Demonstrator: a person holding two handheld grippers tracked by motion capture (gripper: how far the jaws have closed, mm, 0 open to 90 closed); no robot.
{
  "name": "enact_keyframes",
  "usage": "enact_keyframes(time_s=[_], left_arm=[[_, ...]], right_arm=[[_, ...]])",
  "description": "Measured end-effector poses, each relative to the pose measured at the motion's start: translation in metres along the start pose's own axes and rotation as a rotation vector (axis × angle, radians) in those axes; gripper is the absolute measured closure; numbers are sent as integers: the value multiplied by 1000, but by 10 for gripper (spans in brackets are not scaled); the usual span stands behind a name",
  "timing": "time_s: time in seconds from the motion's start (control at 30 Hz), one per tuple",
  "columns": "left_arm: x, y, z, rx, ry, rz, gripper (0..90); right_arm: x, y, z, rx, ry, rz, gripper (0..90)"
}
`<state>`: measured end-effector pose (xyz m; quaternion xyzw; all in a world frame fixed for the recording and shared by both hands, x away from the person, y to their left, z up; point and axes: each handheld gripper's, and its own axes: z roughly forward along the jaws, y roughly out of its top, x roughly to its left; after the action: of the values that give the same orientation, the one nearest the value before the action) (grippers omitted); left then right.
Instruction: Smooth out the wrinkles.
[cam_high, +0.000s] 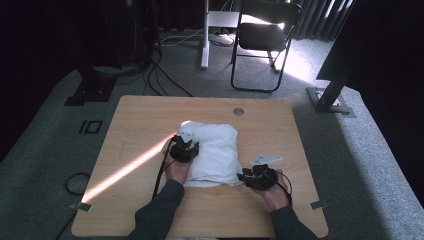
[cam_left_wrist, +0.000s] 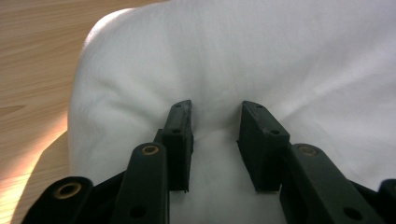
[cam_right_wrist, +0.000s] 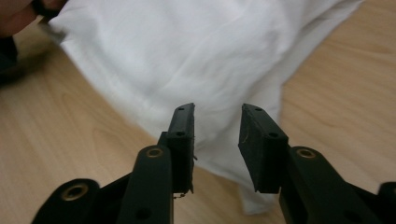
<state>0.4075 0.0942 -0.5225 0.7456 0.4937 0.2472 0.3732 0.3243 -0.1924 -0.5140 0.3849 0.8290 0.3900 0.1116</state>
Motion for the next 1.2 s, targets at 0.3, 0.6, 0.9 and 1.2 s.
enact_keyframes(time_s=[0.3,0.6,0.9,1.2], left_arm=[[8,7,-13,-60,-107,-35,529],[30,7,-59,-190,-96,-44,472],[55,-40,-89,-184,-15,-3,464],[69,-76,-91,-130,76,44,462]], right_arm=[[-16,56,11,-232,-72,30,487],[-56,85,83,-75,-220,123,570],[-68,49,59,-93,-218,208,511],[-65,3,12,-120,-246,200,452]])
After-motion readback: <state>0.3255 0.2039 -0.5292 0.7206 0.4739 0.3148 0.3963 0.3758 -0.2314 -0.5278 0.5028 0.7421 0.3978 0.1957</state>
